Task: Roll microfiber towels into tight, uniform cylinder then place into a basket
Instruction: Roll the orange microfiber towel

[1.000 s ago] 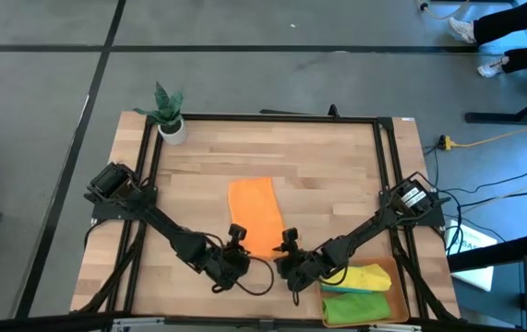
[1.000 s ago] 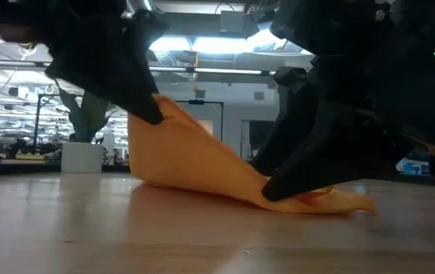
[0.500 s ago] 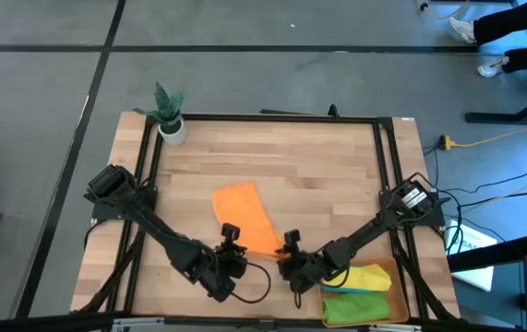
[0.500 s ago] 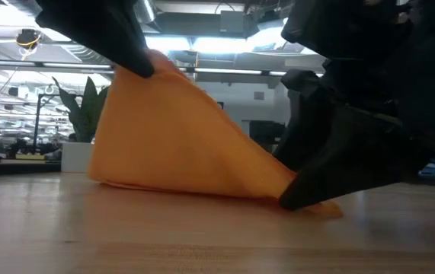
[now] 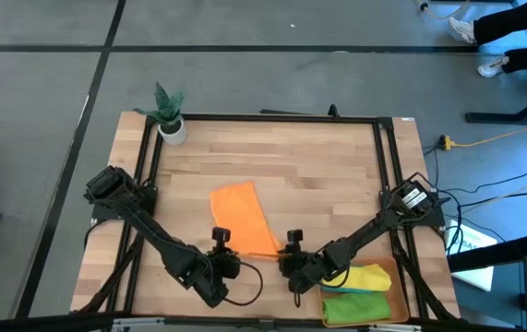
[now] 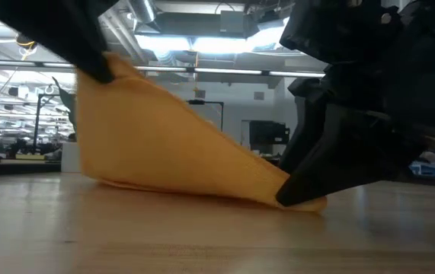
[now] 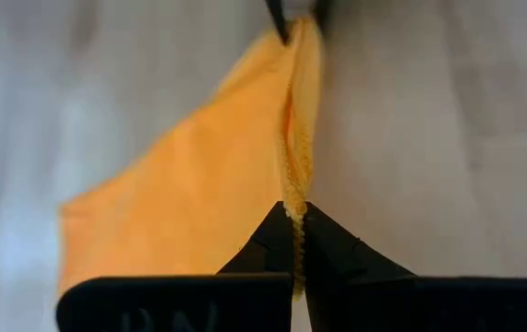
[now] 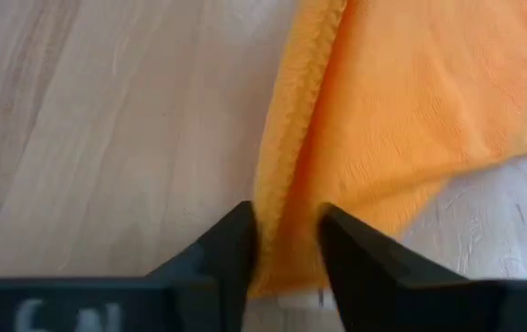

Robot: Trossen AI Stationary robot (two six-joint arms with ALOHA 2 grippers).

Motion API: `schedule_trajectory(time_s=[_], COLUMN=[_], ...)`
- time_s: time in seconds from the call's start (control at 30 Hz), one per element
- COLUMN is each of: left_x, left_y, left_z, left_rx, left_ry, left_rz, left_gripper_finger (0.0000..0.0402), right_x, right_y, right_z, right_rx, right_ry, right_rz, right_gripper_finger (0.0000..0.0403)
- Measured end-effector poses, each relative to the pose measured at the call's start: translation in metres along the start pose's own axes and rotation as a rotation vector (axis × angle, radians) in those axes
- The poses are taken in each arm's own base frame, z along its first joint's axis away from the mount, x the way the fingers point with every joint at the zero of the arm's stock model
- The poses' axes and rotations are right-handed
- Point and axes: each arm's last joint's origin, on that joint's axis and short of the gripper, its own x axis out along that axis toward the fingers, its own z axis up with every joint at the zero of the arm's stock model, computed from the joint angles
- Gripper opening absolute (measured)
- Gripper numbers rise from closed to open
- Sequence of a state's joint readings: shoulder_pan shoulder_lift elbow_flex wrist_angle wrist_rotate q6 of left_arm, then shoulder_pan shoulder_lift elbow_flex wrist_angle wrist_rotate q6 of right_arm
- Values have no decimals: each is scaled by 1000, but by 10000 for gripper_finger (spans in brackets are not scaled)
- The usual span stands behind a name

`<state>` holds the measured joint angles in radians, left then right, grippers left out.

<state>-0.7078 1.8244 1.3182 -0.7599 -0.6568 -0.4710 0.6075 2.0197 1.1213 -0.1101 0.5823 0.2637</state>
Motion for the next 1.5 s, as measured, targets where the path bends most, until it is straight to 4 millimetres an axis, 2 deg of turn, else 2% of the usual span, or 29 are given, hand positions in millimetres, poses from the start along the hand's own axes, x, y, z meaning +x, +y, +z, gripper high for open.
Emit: schedule_trajectory(time_s=[0.17,0.23,0.43,0.7,1.07,1.3,1.5], left_x=[-1,2,12,7,0,-3,3], left_y=[-5,-6,-10,-21,-25,-20,-14], left_z=[-6,-11,-30,-40,-48,-59,-64], left_rx=[-61,-101,-198,-247,-365,-484,-596], left_ry=[26,46,121,148,183,251,292], left_rz=[-43,-50,-75,-134,-108,-3,48], left_gripper_finger=[0,0,0,0,0,0,0], right_x=[0,0,-1,-7,10,24,30], right_y=[1,1,1,-6,-49,-75,-87], right_z=[0,0,9,36,62,65,65], right_rx=[-9,-10,18,-15,58,126,109], right_ry=[5,16,25,50,65,88,90], right_rz=[19,65,118,112,95,147,130], right_gripper_finger=[30,10,6,4,2,3,5])
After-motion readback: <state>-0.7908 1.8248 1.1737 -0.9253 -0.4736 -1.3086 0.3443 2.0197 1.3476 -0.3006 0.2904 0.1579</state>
